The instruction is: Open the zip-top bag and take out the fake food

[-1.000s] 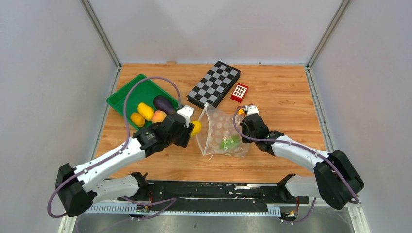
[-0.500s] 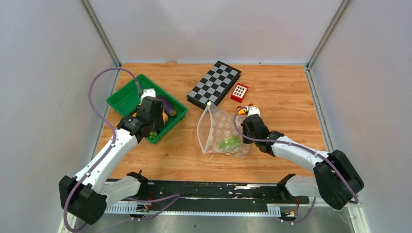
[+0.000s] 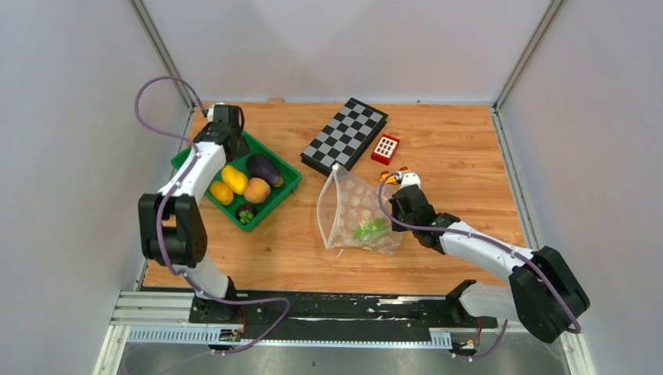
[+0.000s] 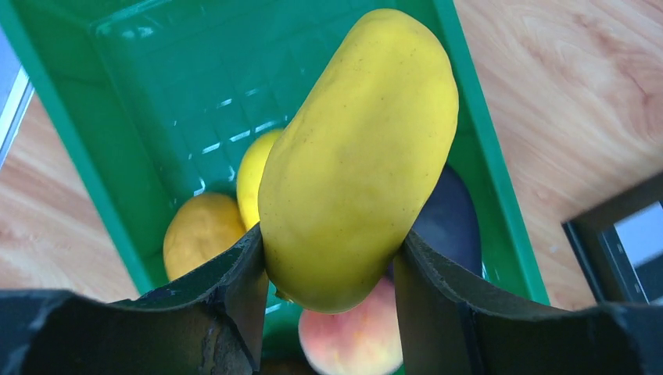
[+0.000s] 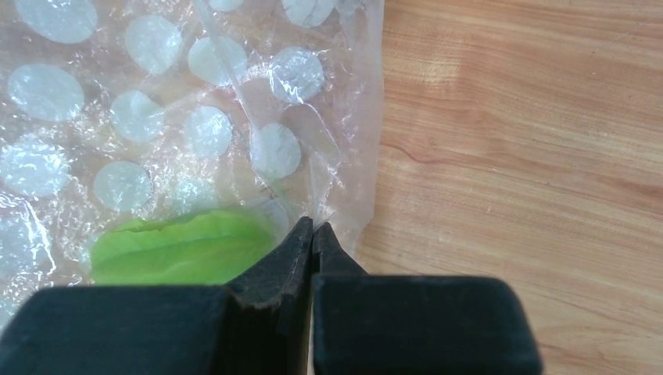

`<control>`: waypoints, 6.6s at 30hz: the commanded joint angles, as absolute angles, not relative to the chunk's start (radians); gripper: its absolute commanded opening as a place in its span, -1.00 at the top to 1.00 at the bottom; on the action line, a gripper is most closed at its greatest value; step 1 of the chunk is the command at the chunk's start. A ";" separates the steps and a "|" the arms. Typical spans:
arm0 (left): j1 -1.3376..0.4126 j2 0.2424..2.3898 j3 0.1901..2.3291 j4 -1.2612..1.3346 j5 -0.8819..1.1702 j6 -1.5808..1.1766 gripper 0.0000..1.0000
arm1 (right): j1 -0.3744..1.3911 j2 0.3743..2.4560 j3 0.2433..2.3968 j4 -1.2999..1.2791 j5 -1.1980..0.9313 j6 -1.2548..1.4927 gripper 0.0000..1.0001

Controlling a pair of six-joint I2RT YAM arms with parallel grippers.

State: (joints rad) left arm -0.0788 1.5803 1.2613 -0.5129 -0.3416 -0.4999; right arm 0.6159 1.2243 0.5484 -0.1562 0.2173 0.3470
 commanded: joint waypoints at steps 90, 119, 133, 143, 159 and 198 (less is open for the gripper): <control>-0.916 1.654 0.952 -0.006 0.179 -0.517 -0.44 | 0.616 1.236 0.546 -0.096 0.193 0.355 0.98; -0.970 1.751 0.923 0.058 0.160 -0.546 -0.41 | 0.616 1.259 0.553 -0.092 0.171 0.350 0.99; -1.034 1.827 1.047 -0.107 0.035 -0.510 -0.08 | 0.616 1.276 0.558 -0.091 0.167 0.347 0.98; -1.033 1.614 0.997 -0.252 -0.129 -0.534 0.28 | 0.616 1.276 0.560 -0.100 0.191 0.351 0.98; -1.010 1.297 1.002 -0.534 -0.408 -0.564 0.36 | 0.617 1.295 0.568 -0.120 0.230 0.363 0.98; 0.110 1.870 1.430 -0.626 -0.532 -0.397 0.06 | 0.616 1.228 0.549 -0.120 0.239 0.358 0.97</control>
State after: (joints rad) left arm 0.0746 1.8595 1.3941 -0.6376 -0.5072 -0.4152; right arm 0.6159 1.2438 0.5419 -0.1345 0.2192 0.3470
